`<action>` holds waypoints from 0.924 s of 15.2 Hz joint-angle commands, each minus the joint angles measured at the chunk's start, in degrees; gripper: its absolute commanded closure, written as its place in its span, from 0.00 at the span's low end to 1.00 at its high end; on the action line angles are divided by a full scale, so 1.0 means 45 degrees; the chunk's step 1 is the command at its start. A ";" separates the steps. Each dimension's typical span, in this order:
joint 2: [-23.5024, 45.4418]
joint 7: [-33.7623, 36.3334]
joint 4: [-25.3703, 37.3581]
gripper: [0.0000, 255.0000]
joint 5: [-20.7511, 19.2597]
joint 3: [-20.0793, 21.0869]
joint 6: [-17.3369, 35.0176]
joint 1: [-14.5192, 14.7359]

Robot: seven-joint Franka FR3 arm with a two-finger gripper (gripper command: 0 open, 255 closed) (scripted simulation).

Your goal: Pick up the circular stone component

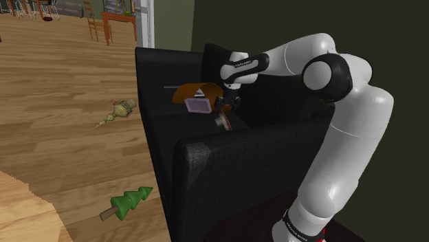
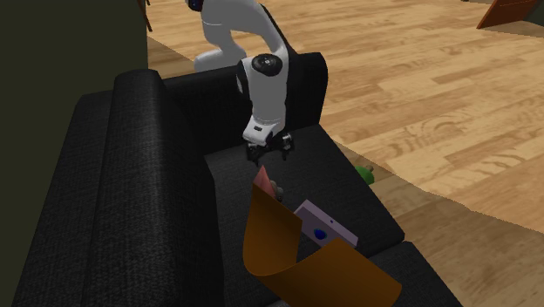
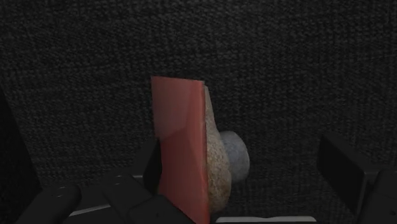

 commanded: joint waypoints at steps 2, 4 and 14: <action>0.1457 0.0089 0.1351 0.00 0.0413 -0.0186 0.0031 -0.0316; 0.1836 0.0095 0.1575 0.00 0.0522 -0.0211 0.0167 -0.0408; 0.2261 0.0023 0.1006 1.00 0.0639 -0.0161 0.1153 -0.0420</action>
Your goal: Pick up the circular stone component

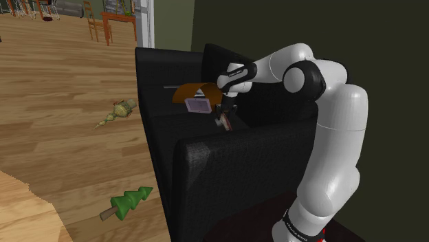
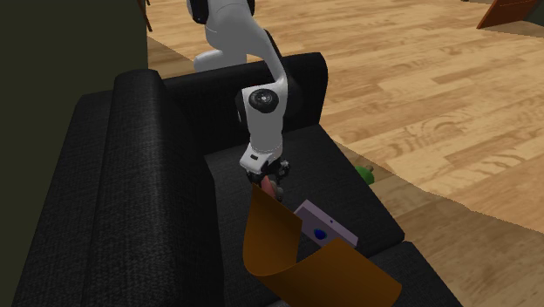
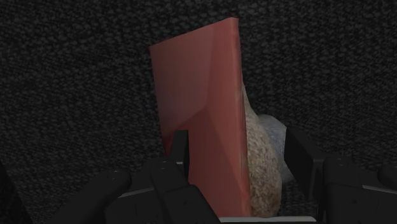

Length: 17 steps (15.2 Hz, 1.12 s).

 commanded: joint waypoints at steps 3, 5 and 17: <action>0.0037 -0.0003 0.0021 1.00 0.0007 0.0006 -0.0003 0.0000; 0.0046 -0.0005 0.0031 1.00 0.0009 0.0006 -0.0004 -0.0002; -0.0552 0.0104 0.0773 1.00 -0.0154 -0.0054 -0.1333 0.0020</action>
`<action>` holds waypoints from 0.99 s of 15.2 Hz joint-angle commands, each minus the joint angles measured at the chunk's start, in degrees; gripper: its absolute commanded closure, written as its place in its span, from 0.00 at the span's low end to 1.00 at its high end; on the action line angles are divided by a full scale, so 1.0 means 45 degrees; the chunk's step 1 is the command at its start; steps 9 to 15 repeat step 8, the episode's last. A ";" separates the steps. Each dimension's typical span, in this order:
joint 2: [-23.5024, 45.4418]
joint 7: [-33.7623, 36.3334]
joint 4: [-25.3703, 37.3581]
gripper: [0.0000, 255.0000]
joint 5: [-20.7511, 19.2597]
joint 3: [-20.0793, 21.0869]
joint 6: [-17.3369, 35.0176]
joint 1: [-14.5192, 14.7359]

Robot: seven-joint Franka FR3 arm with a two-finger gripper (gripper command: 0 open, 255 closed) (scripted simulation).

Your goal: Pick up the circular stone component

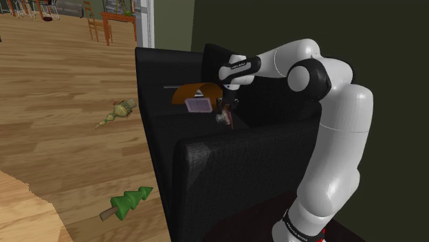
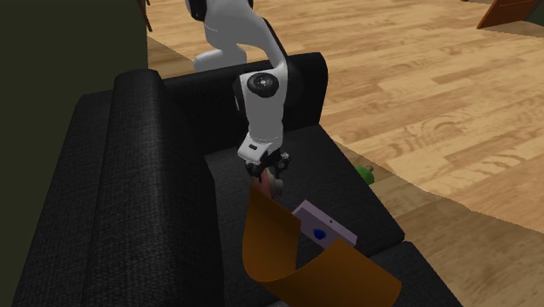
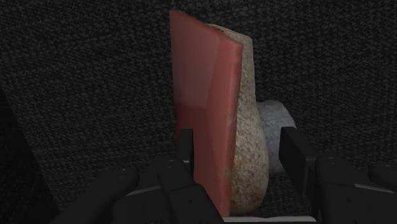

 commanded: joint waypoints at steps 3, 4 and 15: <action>-0.0216 0.0055 0.0379 1.00 -0.0061 -0.0018 -0.0582 0.0012; -0.0264 0.0066 0.0487 1.00 -0.0075 -0.0022 -0.0737 0.0013; -0.0360 0.0088 0.0729 1.00 -0.0102 -0.0030 -0.1073 0.0015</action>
